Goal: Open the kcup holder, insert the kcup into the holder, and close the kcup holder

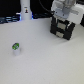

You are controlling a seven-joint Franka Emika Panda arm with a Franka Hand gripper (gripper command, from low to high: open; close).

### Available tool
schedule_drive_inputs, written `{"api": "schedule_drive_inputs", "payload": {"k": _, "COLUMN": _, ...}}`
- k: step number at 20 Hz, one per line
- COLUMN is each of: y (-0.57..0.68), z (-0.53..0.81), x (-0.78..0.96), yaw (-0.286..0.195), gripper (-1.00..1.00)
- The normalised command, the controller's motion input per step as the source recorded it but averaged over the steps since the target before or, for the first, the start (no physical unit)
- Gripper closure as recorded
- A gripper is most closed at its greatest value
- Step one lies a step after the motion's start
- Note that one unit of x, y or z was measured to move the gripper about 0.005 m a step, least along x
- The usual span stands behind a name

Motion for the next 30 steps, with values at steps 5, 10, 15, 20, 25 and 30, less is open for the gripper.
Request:
{"api": "schedule_drive_inputs", "payload": {"k": 5, "y": -0.25, "z": 0.21, "x": 1.0, "yaw": -0.053, "gripper": 1.0}}
{"api": "schedule_drive_inputs", "payload": {"k": 10, "y": -0.25, "z": 0.24, "x": 0.99, "yaw": -0.053, "gripper": 1.0}}
{"api": "schedule_drive_inputs", "payload": {"k": 15, "y": -0.24, "z": 0.27, "x": 1.0, "yaw": -0.046, "gripper": 1.0}}
{"api": "schedule_drive_inputs", "payload": {"k": 20, "y": -0.27, "z": 0.27, "x": 0.99, "yaw": -0.056, "gripper": 1.0}}
{"api": "schedule_drive_inputs", "payload": {"k": 25, "y": -0.21, "z": 0.2, "x": 0.85, "yaw": -0.037, "gripper": 1.0}}
{"api": "schedule_drive_inputs", "payload": {"k": 30, "y": -0.17, "z": 0.07, "x": 0.52, "yaw": -0.003, "gripper": 1.0}}
